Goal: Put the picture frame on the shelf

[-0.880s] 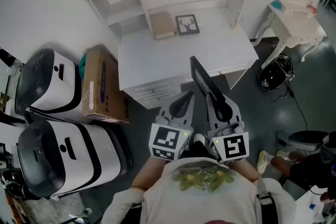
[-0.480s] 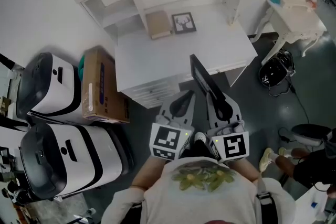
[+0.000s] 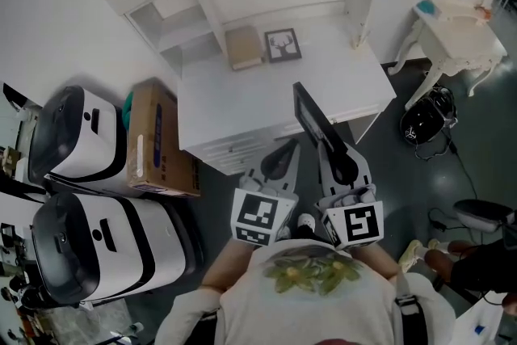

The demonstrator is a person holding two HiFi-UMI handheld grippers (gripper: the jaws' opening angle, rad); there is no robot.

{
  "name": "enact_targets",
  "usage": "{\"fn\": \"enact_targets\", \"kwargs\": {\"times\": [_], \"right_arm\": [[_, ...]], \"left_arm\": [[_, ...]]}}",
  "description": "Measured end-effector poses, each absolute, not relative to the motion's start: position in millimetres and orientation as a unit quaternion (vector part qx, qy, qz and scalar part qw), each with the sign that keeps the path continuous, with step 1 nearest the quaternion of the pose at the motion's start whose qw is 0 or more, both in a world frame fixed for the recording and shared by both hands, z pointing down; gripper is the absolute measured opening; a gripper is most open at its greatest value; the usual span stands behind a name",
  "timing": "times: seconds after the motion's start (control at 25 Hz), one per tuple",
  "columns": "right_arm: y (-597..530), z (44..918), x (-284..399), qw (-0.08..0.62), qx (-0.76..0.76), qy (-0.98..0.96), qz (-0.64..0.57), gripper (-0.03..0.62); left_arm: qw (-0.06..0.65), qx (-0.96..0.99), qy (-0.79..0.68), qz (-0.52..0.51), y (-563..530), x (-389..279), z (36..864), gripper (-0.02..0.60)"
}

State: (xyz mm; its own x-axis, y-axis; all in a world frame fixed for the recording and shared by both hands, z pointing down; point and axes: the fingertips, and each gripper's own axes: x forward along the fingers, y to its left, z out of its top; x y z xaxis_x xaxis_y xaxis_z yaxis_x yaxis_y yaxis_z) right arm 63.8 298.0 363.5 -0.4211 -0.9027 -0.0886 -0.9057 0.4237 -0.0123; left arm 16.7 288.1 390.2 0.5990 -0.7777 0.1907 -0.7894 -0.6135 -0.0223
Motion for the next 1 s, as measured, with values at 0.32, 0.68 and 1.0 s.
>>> {"fn": "enact_targets", "kwargs": {"times": [0.32,0.68,1.0], "right_arm": [[277.8,354.5,79.8,0.049,-0.523,0.85,0.033,0.037],[243.5,364.7,71.6,0.043,-0.522,0.851,0.02,0.037],[193.3,366.7,58.8,0.032,-0.538,0.842,0.011,0.037]], "left_arm": [[0.03,0.886,-0.456,0.084,273.9,25.6,387.9,0.034],[0.046,0.884,-0.457,0.089,242.4,15.3,400.5,0.034],[0.054,0.89,-0.446,0.075,187.5,-1.4,398.3,0.034]]}}
